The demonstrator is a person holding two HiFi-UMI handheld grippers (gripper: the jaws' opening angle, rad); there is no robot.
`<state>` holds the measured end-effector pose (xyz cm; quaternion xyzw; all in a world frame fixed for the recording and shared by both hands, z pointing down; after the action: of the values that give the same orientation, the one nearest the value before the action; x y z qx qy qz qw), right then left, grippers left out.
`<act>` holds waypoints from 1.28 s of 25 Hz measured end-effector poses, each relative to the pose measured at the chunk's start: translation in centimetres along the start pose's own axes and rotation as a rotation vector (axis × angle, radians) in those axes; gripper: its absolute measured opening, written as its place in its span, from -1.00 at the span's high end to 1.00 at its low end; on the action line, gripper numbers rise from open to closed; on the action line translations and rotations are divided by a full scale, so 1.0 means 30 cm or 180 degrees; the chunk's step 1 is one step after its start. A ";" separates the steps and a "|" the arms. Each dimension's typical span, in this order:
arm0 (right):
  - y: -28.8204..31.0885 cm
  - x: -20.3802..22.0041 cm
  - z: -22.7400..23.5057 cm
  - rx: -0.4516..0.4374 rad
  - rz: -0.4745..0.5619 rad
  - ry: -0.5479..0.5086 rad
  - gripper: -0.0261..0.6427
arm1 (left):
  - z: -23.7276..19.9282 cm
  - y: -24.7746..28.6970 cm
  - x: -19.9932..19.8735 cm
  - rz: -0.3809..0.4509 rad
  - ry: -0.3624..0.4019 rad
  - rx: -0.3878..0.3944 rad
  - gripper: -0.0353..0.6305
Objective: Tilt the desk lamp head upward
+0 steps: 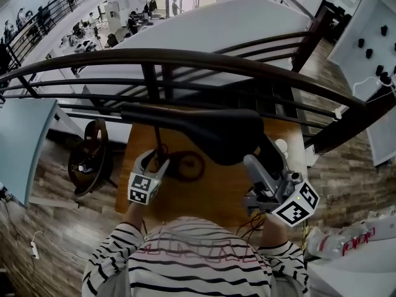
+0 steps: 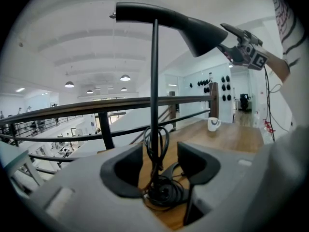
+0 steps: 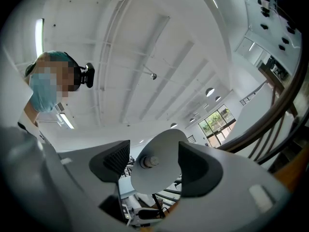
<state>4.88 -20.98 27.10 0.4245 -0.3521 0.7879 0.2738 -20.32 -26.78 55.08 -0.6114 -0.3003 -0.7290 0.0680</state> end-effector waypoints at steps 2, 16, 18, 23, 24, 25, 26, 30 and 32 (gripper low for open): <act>-0.011 0.002 0.004 -0.0005 0.0005 0.0032 0.02 | 0.006 -0.011 -0.001 0.0000 0.0014 -0.0021 0.21; -0.134 0.086 0.011 -0.0066 -0.0247 0.0190 0.02 | 0.127 -0.139 -0.009 0.0103 -0.0038 -0.0241 0.21; -0.149 0.119 0.017 -0.0054 -0.0335 0.0206 0.02 | 0.152 -0.155 -0.015 0.0140 -0.0045 -0.0259 0.21; -0.179 0.207 0.041 -0.0061 -0.0556 0.0204 0.04 | 0.201 -0.184 -0.011 0.0188 -0.0099 -0.0347 0.21; -0.187 0.223 0.047 -0.0060 -0.0605 0.0190 0.06 | 0.213 -0.188 -0.010 0.0197 -0.0113 -0.0368 0.21; -0.197 0.240 0.053 -0.0055 -0.0661 0.0167 0.07 | 0.228 -0.192 -0.007 0.0202 -0.0126 -0.0387 0.21; -0.207 0.257 0.059 -0.0049 -0.0721 0.0136 0.08 | 0.244 -0.196 -0.004 0.0209 -0.0135 -0.0405 0.21; -0.256 0.320 0.085 -0.0022 -0.0944 0.0030 0.13 | 0.322 -0.215 -0.005 0.0247 -0.0167 -0.0465 0.24; -0.279 0.348 0.097 -0.0026 -0.1010 0.0048 0.24 | 0.355 -0.229 -0.008 0.0270 -0.0175 -0.0505 0.28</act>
<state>7.26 -16.85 39.94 0.4678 -0.2817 0.7365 0.3993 -14.40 -15.74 53.18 -0.6468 -0.2172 -0.7299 0.0419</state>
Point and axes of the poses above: the fingertips, and each gripper's own axes: y forward along the fingers, z to its right, x out of its underside, the point moved 2 cm from there along -y, backward along the fingers, and after that the axes turned 1 degree about -z, right-handed, at the moved point
